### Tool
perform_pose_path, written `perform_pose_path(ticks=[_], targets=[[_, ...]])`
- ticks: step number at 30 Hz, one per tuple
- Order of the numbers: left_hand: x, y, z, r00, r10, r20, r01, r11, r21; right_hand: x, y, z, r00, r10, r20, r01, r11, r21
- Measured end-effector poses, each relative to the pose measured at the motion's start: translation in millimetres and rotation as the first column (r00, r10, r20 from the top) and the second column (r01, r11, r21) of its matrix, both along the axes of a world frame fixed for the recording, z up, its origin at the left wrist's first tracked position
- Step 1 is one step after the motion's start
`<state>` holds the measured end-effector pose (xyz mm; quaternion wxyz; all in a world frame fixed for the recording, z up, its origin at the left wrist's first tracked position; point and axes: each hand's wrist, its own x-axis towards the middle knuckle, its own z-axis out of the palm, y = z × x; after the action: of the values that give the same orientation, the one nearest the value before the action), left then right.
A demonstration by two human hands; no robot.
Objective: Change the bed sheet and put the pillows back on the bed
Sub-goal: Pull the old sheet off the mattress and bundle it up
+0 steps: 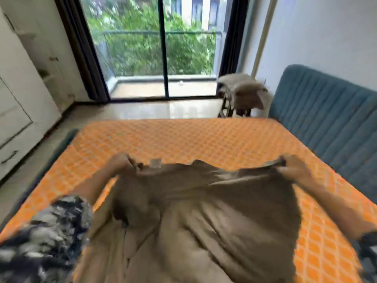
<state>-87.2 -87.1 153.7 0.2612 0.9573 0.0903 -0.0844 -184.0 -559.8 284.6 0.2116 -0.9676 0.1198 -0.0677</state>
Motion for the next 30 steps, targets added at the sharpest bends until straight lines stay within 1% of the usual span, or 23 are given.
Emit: perform_pose_path(ticks=[1, 2, 3, 4, 5, 6, 7, 8, 9, 11, 13, 16, 18, 20, 23, 25, 27, 30], targets=[[-37, -26, 36, 1.0, 0.006, -0.011, -0.007, 0.996, -0.093, -18, 28, -28, 0.998, -0.012, -0.064, 0.015, 0.999, 0.049], [-65, -47, 41, 0.998, 0.005, -0.065, -0.011, 0.995, -0.102, -30, 43, -63, 0.994, -0.025, -0.11, 0.04, 0.991, 0.131], [-77, -58, 27, 0.994, -0.002, -0.109, -0.013, 0.99, -0.141, -45, 62, -88, 0.987, -0.025, -0.161, 0.057, 0.979, 0.194], [-105, -77, 19, 0.988, 0.019, -0.156, -0.035, 0.994, -0.099, -57, 76, -107, 0.985, -0.033, -0.171, 0.073, 0.97, 0.234], [-125, -91, 1, 0.99, 0.013, -0.141, -0.024, 0.996, -0.081, -67, 88, -117, 0.983, -0.045, -0.177, 0.091, 0.96, 0.264], [-144, -105, -1, 0.994, 0.013, -0.11, -0.017, 0.999, -0.03, -79, 101, -126, 0.985, -0.045, -0.164, 0.093, 0.952, 0.292], [-159, -108, -13, 0.998, -0.016, -0.064, 0.018, 0.999, 0.034, -92, 116, -133, 0.985, -0.039, -0.167, 0.092, 0.943, 0.321], [-179, -116, -11, 0.999, -0.038, -0.013, 0.04, 0.994, 0.102, -105, 129, -139, 0.985, -0.018, -0.17, 0.077, 0.933, 0.351], [-190, -120, -14, 0.991, -0.079, 0.106, 0.066, 0.991, 0.12, -117, 141, -142, 0.986, 0.001, -0.166, 0.061, 0.927, 0.37], [-210, -128, -8, 0.956, -0.168, 0.242, 0.145, 0.983, 0.11, -136, 161, -144, 0.99, -0.006, -0.143, 0.066, 0.907, 0.415], [-225, -137, 5, 0.945, -0.176, 0.274, 0.171, 0.984, 0.044, -151, 182, -140, 0.994, -0.004, -0.106, 0.052, 0.889, 0.455], [-228, -144, 12, 0.976, -0.005, 0.22, 0.039, 0.988, -0.151, -163, 208, -130, 1.0, -0.012, -0.014, 0.017, 0.831, 0.555], [-235, -150, 14, 0.976, 0.034, 0.214, 0.034, 0.951, -0.306, -168, 217, -124, 0.998, -0.057, 0.025, 0.029, 0.785, 0.619], [-243, -153, 18, 0.976, 0.11, 0.187, -0.023, 0.909, -0.416, -173, 222, -121, 0.993, -0.106, 0.049, 0.044, 0.732, 0.68], [-253, -150, 29, 0.97, 0.199, 0.141, -0.117, 0.888, -0.445, -182, 226, -119, 0.983, -0.16, 0.09, 0.045, 0.687, 0.725], [-259, -149, 31, 0.977, 0.18, 0.117, -0.111, 0.891, -0.44, -187, 230, -117, 0.974, -0.184, 0.129, 0.033, 0.685, 0.728], [-264, -145, 30, 0.984, 0.149, 0.097, -0.09, 0.887, -0.453, -192, 237, -114, 0.971, -0.167, 0.169, 0.0, 0.713, 0.701], [-265, -141, 30, 0.995, 0.078, 0.055, -0.043, 0.882, -0.469, -201, 254, -113, 0.967, -0.099, 0.235, -0.07, 0.782, 0.619]])
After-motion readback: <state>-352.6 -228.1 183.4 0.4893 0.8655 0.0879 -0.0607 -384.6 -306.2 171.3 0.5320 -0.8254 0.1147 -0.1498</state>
